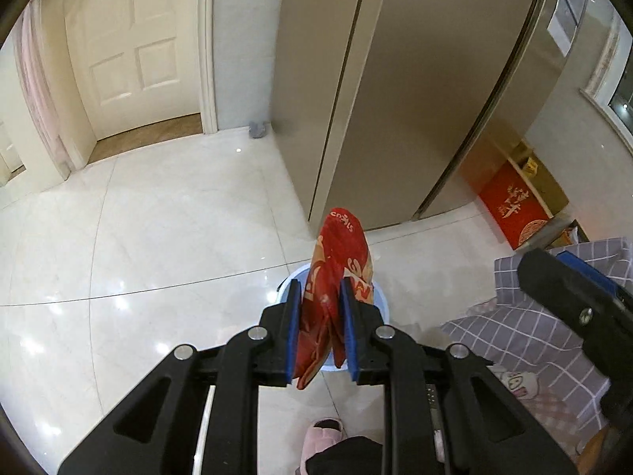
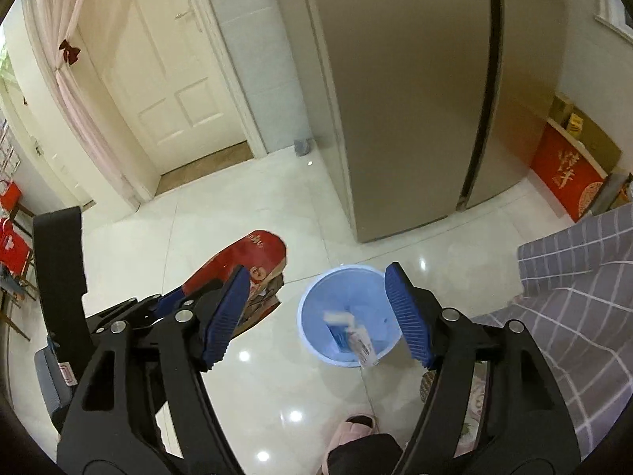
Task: Collect trash
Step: 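Open the right tool over the bin while the left tool drops the red bag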
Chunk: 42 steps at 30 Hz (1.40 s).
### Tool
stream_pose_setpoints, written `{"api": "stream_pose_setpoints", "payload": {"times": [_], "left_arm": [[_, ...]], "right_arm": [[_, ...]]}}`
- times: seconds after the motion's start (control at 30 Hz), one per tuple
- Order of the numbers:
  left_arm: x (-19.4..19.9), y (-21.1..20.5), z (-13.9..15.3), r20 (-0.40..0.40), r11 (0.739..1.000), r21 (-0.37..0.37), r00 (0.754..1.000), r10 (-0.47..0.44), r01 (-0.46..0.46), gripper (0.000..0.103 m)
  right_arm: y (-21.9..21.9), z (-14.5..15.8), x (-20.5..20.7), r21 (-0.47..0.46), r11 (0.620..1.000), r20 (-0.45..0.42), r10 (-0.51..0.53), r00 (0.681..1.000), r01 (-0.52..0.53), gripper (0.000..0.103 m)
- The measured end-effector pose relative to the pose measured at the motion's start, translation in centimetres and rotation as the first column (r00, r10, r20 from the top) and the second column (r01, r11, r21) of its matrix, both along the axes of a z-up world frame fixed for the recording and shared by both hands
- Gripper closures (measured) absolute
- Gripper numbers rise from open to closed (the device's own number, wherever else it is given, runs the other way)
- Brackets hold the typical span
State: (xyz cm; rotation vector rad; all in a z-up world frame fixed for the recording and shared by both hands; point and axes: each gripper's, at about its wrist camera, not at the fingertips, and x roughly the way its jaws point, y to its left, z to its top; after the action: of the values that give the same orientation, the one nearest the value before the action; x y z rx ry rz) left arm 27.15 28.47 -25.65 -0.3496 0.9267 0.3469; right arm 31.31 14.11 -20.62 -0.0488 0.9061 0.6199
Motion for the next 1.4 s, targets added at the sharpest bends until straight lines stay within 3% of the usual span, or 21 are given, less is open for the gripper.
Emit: {"api": "stream_pose_setpoints", "payload": {"times": [0.47,0.87,0.9,1.0,1.07,1.4], "left_arm": [[1.7,0.5,-2.0,-0.027,0.999,-0.021,0.999,-0.043,0.042,0.084],[3.6,-0.1,-0.8,0.001,0.998,-0.016,0.998,-0.06,0.06,0.08],[3.7,-0.2,-0.6,0.009,0.998,-0.019,0.998,-0.063,0.063,0.077],[4.0,-0.4,0.2,0.025,1.0,0.006,0.999,-0.027,0.026,0.03],[3.7,-0.6,1.0,0.054,1.0,0.017,0.998,-0.016,0.015,0.03],[3.3,-3.1,2.7,0.057,0.997,0.053,0.997,-0.059,0.056,0.03]], "right_arm": [[0.5,-1.8,0.9,-0.075,0.996,-0.003,-0.05,0.999,0.05,0.032],[-1.4,-0.3,1.4,-0.05,0.982,0.108,-0.175,0.979,0.181,0.03],[-1.6,-0.2,1.5,-0.047,0.981,0.117,-0.181,0.976,0.187,0.03],[-2.2,0.3,1.4,-0.028,0.975,0.138,-0.213,0.967,0.218,0.029],[-2.7,0.4,1.6,-0.021,0.972,0.136,-0.227,0.964,0.232,0.029],[-4.6,1.5,0.8,-0.024,0.968,0.143,-0.245,0.959,0.251,0.029]]}}
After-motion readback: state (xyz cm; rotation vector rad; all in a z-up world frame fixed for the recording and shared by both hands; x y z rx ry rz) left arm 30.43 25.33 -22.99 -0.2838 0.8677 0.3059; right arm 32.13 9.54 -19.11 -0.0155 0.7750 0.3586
